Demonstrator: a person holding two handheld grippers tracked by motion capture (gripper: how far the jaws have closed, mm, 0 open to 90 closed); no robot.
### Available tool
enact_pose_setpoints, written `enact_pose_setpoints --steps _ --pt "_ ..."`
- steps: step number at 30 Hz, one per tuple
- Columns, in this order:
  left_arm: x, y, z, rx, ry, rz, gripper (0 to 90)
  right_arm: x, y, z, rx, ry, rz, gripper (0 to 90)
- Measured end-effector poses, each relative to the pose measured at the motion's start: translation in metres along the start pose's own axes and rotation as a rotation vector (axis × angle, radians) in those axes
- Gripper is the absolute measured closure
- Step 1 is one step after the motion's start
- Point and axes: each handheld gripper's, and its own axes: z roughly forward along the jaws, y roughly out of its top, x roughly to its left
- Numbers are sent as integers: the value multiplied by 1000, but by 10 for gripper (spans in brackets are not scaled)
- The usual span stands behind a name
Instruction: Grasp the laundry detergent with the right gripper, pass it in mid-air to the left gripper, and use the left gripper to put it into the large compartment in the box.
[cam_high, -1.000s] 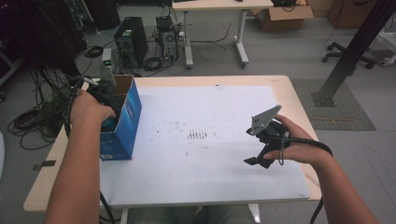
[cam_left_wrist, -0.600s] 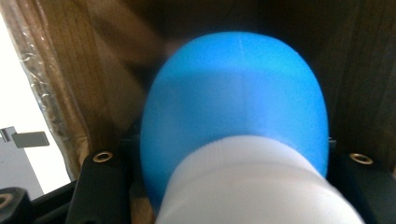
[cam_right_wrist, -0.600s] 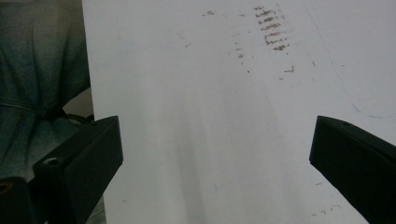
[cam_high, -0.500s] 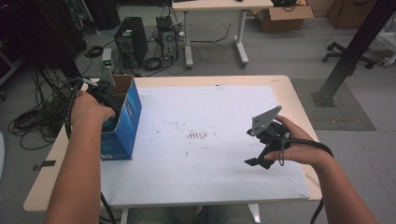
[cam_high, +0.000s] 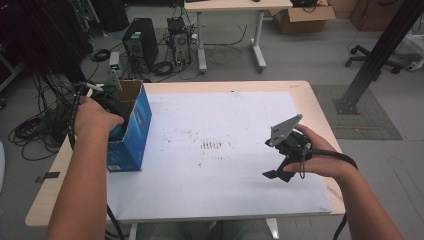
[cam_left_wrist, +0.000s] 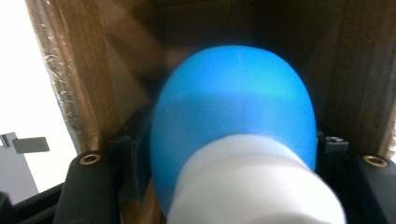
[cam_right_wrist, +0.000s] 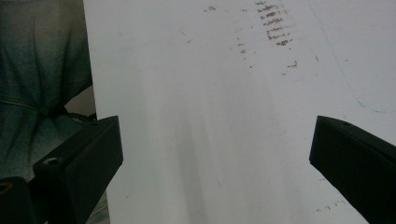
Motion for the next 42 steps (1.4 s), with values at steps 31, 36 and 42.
enact_pose_setpoints --steps 31,36,42 --pt "-13 -13 -43 -14 21 25 190 6 3 -7 -38 -14 -11 28" --pt "-20 -18 -59 -38 36 44 140 7 4 -10 -46 -16 -19 28" --pt "-33 -25 -81 -58 37 85 62 7 5 -16 -52 -21 -27 27"
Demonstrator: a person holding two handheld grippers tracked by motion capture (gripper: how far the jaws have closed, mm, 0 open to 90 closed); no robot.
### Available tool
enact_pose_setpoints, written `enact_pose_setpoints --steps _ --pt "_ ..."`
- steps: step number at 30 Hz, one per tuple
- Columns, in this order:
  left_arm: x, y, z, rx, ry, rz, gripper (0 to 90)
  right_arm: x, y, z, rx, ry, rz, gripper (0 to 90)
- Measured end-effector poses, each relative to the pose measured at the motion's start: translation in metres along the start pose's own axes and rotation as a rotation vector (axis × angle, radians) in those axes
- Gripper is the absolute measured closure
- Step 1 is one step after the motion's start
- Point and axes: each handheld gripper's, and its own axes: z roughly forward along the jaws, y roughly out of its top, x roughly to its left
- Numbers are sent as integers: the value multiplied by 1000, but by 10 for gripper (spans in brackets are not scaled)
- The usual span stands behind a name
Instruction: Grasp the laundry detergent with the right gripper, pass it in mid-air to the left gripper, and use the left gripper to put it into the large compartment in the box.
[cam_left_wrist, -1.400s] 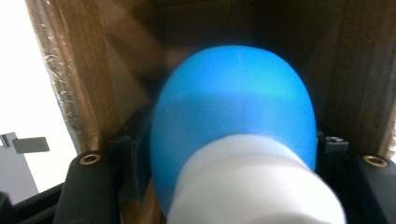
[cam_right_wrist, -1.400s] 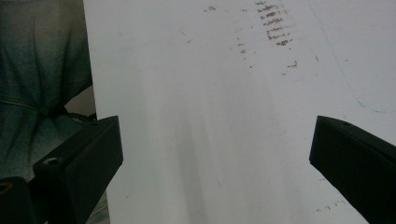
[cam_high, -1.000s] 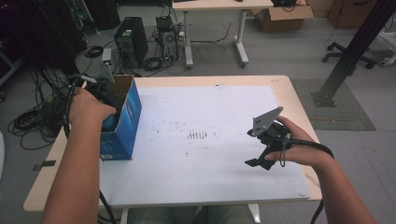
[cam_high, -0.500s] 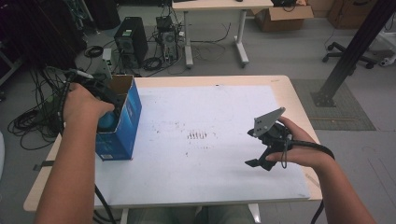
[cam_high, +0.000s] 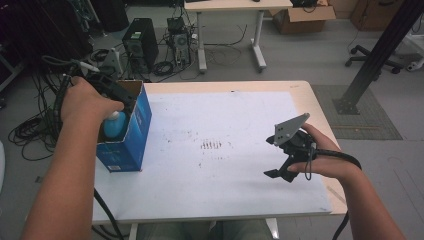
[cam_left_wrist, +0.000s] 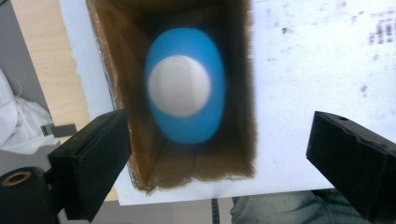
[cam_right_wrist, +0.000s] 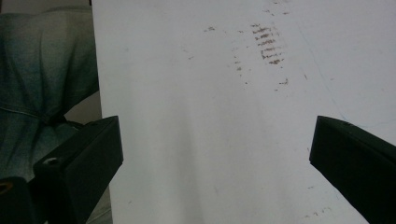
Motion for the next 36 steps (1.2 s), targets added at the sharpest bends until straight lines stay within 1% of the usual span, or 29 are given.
enact_pose_setpoints --steps 1,2,4,5,7,8,10,11,12,13,14,18,19,20,21,22,23,24,25,27,29,30,31,32,33,36 --pt "0 0 0 0 0 0 57 0 1 -1 2 -1 -2 27" --pt "-4 -1 -5 -4 6 8 45 0 1 -1 3 -1 -3 27" --pt "-7 -1 -9 -4 13 24 20 0 3 -3 6 0 -7 28" --pt "-7 -1 -9 -4 13 24 10 0 3 -4 7 -2 -7 28" --pt "-11 -1 -17 -14 14 41 3 0 5 -6 9 -2 -8 28" --pt "-11 -1 -17 -14 14 41 3 0 5 -6 9 -2 -8 28" --pt "-15 -2 -26 -22 21 62 3 0 6 -9 13 -2 -11 28" --pt "-15 -2 -26 -22 21 62 3 0 6 -9 13 -2 -11 28" --pt "-18 -2 -31 -29 23 80 3 0 7 -10 19 -3 -11 28" --pt "-18 -2 -31 -29 23 80 2 -1 8 -10 20 -2 -15 28" --pt "-23 -3 -38 -38 22 117 3 -2 8 -11 25 -5 -18 28" --pt "-35 -5 -52 -62 0 205 3 -7 11 -15 31 -10 -16 28" --pt "-35 -5 -52 -62 0 205 3 -7 11 -15 31 -10 -16 28" --pt "-42 -5 -57 -63 -5 260 2 -10 13 -18 39 -8 -16 28" --pt "-46 -5 -60 -62 -13 288 2 -11 14 -19 44 -7 -18 28" --pt "-46 -5 -60 -62 -13 288 3 -11 14 -19 44 -7 -18 28" --pt "-54 -5 -65 -63 -30 367 2 -14 16 -21 58 -6 -17 28" --pt "-54 -5 -65 -63 -30 367 2 -14 16 -21 58 -6 -17 28" --pt "-62 -6 -70 -70 -51 434 2 -18 19 -23 70 -11 -17 28" --pt "-70 -7 -74 -87 -63 507 2 -21 21 -25 82 -12 -15 28" --pt "-77 -8 -74 -93 -72 568 3 -23 24 -26 104 -16 -21 28" --pt "-77 -8 -74 -93 -72 568 2 -23 24 -26 104 -16 -21 28" --pt "-83 -7 -73 -85 -73 624 2 -27 27 -27 120 -24 -19 28" --pt "-83 -7 -73 -85 -73 624 2 -27 27 -27 120 -24 -19 28" --pt "-89 -8 -72 -79 -77 688 2 -30 31 -28 136 -21 -26 30" --pt "-98 -10 -69 -75 -73 797 2 -34 36 -29 160 -16 -29 30"
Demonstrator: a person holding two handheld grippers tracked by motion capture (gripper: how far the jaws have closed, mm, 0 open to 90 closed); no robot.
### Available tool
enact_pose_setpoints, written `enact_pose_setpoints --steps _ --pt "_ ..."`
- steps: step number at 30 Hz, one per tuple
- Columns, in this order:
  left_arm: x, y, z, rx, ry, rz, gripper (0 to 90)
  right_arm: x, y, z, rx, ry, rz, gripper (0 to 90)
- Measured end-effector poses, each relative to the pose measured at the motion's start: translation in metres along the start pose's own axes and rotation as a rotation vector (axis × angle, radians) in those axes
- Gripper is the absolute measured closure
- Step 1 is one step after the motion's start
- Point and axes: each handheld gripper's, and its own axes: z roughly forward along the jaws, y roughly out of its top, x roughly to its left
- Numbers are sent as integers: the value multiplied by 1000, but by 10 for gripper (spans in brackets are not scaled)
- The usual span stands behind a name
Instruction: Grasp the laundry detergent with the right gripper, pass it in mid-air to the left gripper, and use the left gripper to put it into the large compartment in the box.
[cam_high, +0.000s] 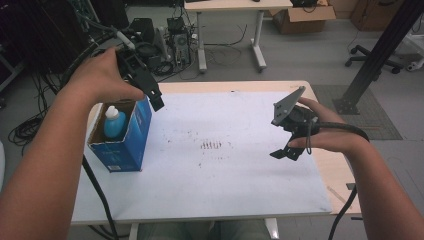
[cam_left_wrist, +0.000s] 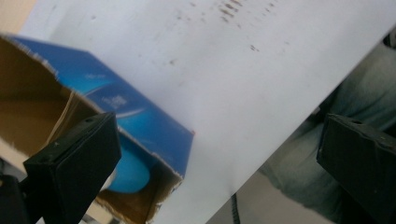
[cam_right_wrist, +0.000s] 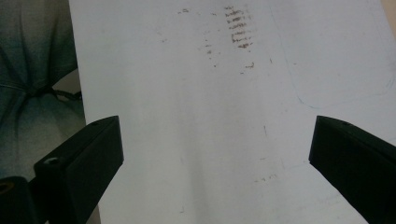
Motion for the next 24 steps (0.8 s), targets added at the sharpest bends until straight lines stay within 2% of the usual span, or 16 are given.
enact_pose_setpoints --steps 1,2,3,4,6,9,10,11,14,15,17,19,20,22,23,24 --pt "0 0 0 0 0 0 2 0 0 0 0 0 0 30" --pt "-5 2 2 9 -4 61 2 -2 4 -1 18 2 -3 31" --pt "-7 3 4 19 -6 80 3 -3 6 -1 24 4 -7 30" --pt "-7 3 4 19 -6 80 2 -3 6 -1 24 4 -7 30" --pt "-10 6 9 40 -13 120 2 -5 9 1 47 13 -21 31" --pt "-12 8 12 33 -29 148 3 -6 10 2 65 12 -27 31" --pt "-13 9 14 27 -36 168 2 -8 11 4 77 20 -31 31" --pt "-16 11 17 19 -46 217 3 -8 12 6 81 22 -32 31" --pt "-23 13 25 19 -70 268 3 -8 13 9 99 28 -42 32" --pt "-23 13 25 19 -70 268 2 -8 13 9 99 28 -42 32" --pt "-32 16 32 41 -92 316 2 -8 14 13 114 38 -55 33" --pt "-35 18 35 49 -93 334 2 -7 15 13 123 41 -57 33" --pt "-43 20 39 65 -97 369 2 -6 15 15 138 49 -67 33" --pt "-46 21 42 70 -99 384 3 -6 15 16 147 51 -66 34" --pt "-53 24 45 79 -104 418 2 -6 16 17 150 56 -73 34" --pt "-56 25 47 85 -106 431 2 -6 16 18 155 56 -68 34"
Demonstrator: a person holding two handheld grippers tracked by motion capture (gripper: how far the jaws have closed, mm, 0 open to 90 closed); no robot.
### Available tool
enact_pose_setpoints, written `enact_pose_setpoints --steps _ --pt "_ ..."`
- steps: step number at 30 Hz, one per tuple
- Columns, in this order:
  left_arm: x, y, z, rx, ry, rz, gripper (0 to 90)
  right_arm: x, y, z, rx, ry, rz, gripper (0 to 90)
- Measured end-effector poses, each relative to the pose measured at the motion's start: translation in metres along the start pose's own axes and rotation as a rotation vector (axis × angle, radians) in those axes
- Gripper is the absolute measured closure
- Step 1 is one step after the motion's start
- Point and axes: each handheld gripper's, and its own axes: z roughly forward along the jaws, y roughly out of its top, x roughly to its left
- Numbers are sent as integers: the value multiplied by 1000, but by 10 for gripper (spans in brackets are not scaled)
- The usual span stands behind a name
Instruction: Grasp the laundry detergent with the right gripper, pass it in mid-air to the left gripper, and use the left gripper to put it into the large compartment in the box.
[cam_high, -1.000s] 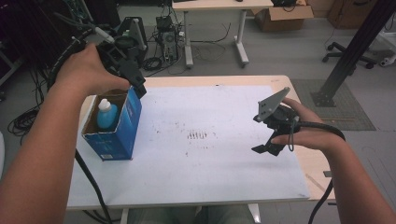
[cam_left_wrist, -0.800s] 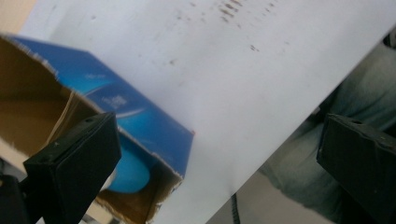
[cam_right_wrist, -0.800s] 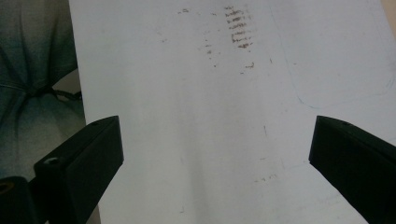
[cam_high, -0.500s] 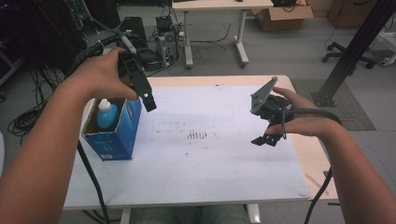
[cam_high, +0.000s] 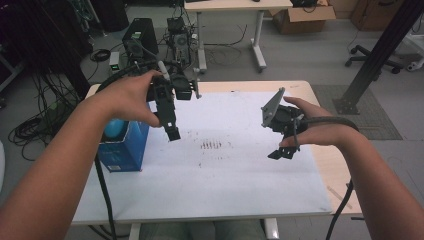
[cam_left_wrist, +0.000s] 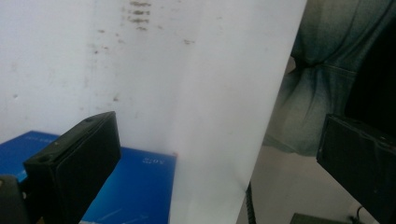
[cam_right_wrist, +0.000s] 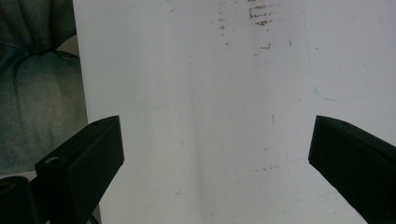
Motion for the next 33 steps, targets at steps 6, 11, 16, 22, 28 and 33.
enact_pose_setpoints --steps 6,11,16,22,28,33 --pt "-4 7 8 17 3 39 2 -2 -2 2 11 6 6 35" --pt "-3 8 11 30 13 53 2 -3 -3 2 12 8 6 35" --pt "-2 6 10 29 19 43 3 -4 -4 2 14 6 8 35" --pt "-3 4 10 23 25 49 2 -4 -3 3 16 4 7 36" --pt "-5 5 10 21 23 55 2 -3 -1 3 21 4 1 35" --pt "-7 6 9 19 23 58 2 0 1 2 20 2 -5 36"
